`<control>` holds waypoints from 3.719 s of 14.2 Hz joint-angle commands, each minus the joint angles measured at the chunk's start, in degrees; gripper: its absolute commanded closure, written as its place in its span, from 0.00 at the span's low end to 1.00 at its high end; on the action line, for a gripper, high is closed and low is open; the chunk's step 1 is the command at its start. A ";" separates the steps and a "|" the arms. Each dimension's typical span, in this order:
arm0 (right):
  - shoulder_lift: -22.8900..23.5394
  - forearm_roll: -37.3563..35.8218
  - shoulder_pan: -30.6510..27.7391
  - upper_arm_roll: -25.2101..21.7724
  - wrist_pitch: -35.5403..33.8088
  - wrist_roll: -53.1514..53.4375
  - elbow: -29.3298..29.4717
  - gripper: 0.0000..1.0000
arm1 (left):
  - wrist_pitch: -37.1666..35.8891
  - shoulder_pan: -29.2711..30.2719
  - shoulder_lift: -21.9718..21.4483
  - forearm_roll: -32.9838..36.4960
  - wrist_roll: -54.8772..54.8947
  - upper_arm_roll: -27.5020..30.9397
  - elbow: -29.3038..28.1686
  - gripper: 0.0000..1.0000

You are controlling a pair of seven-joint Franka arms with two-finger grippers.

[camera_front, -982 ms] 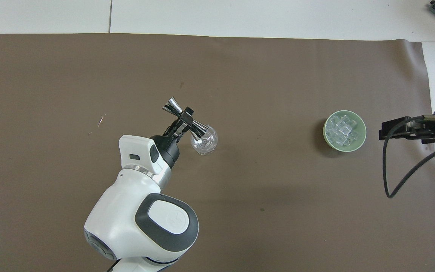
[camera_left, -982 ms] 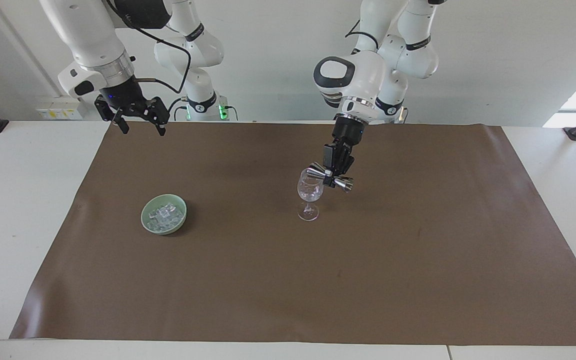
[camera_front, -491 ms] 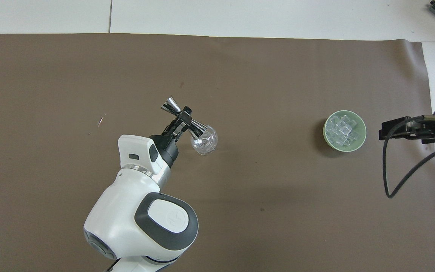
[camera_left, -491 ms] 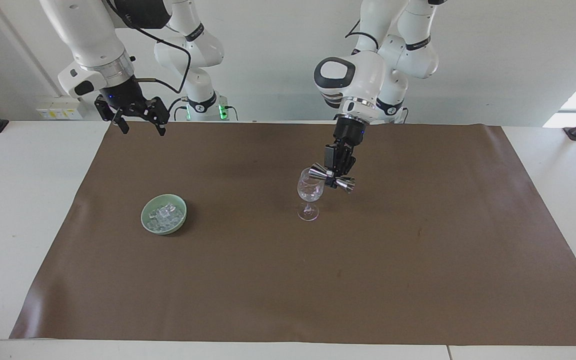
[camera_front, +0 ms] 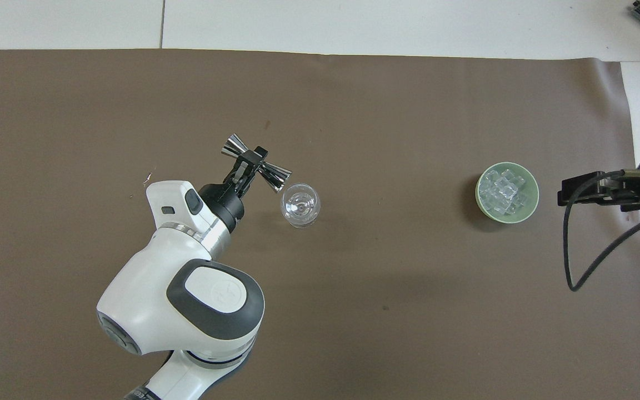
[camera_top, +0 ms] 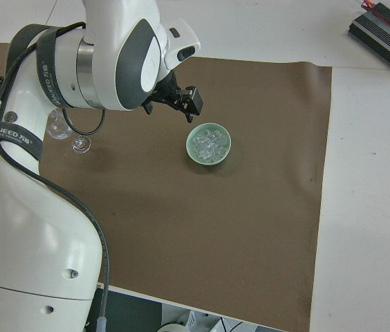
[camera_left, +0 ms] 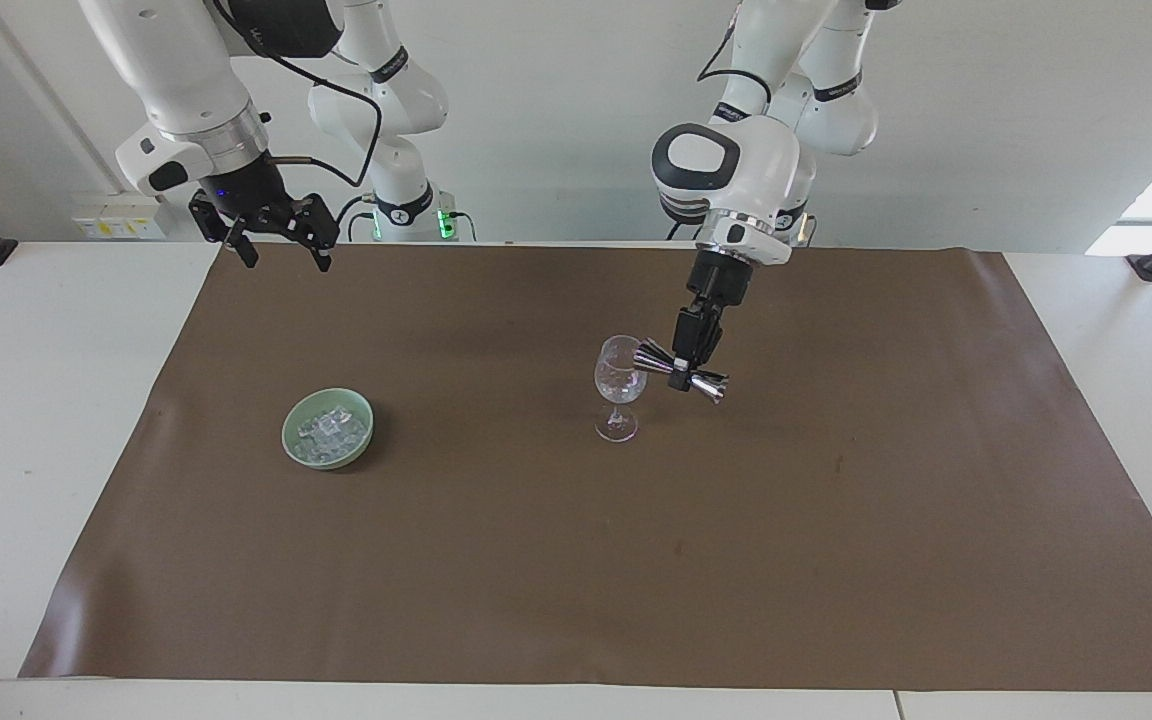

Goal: Pour wine and add ice with both arms
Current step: 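Turn the silver cup upright and draw it back from the glass, then carry the silver cup back to its starting spot with the left gripper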

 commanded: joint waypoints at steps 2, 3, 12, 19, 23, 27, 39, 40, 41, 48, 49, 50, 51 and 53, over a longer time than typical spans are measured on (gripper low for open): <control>-0.93 0.35 -0.65 -0.64 1.08 -1.11 -0.83 0.00 | -2.58 1.37 -1.10 -1.00 -10.91 -0.25 -0.55 1.00; -0.93 0.35 -0.91 -0.73 1.00 -1.11 -0.83 0.00 | -2.84 1.55 -1.45 -1.52 -14.23 -0.25 -0.90 1.00; -1.02 0.96 -4.34 0.59 1.52 -1.29 -1.18 0.00 | -24.62 11.82 -4.97 -1.61 -23.40 0.01 -8.72 1.00; -1.98 0.88 -4.34 0.67 3.37 -1.38 -3.20 0.00 | -36.67 20.17 -5.06 -1.53 -26.04 0.10 -12.50 1.00; -2.16 0.88 -4.26 0.67 3.63 -1.38 -3.73 0.00 | -43.88 25.53 -3.91 -1.26 -29.38 0.19 -12.94 1.00; -2.77 0.79 -4.26 0.67 3.98 -1.38 -4.78 0.00 | -53.63 32.30 -2.51 0.92 -31.49 0.28 -13.21 1.00; -2.77 0.88 -4.34 0.67 5.04 -1.38 -5.22 0.00 | -75.08 49.43 3.02 14.30 -41.16 0.54 -10.13 1.00; -2.77 0.88 -4.34 0.67 5.12 -1.38 -5.22 0.00 | -76.57 50.67 4.07 14.30 -41.25 0.54 -10.05 1.00; -2.86 0.88 -4.34 0.67 5.04 -1.38 -5.22 0.00 | -78.50 52.42 5.22 14.30 -41.25 0.54 -9.96 1.00; -2.86 0.88 -4.34 0.67 5.21 -1.29 -5.40 0.00 | -81.33 57.17 8.30 8.94 -41.07 0.36 -10.66 1.00; -2.95 0.88 -4.34 0.67 5.21 -1.38 -5.75 0.00 | -81.33 57.27 8.91 7.19 -41.07 0.36 -10.66 1.00; -3.04 0.88 -4.34 0.67 5.30 -1.38 -5.84 0.00 | -81.85 57.79 10.05 5.52 -41.07 0.36 -10.57 1.00; -3.12 0.88 -4.34 0.59 5.30 -1.38 -5.93 0.00 | -83.07 58.41 10.67 3.85 -41.07 0.45 -10.57 1.00; -3.13 0.88 -4.34 0.67 5.30 -1.29 -6.02 0.00 | -83.88 59.47 11.64 2.52 -41.16 0.36 -10.66 1.00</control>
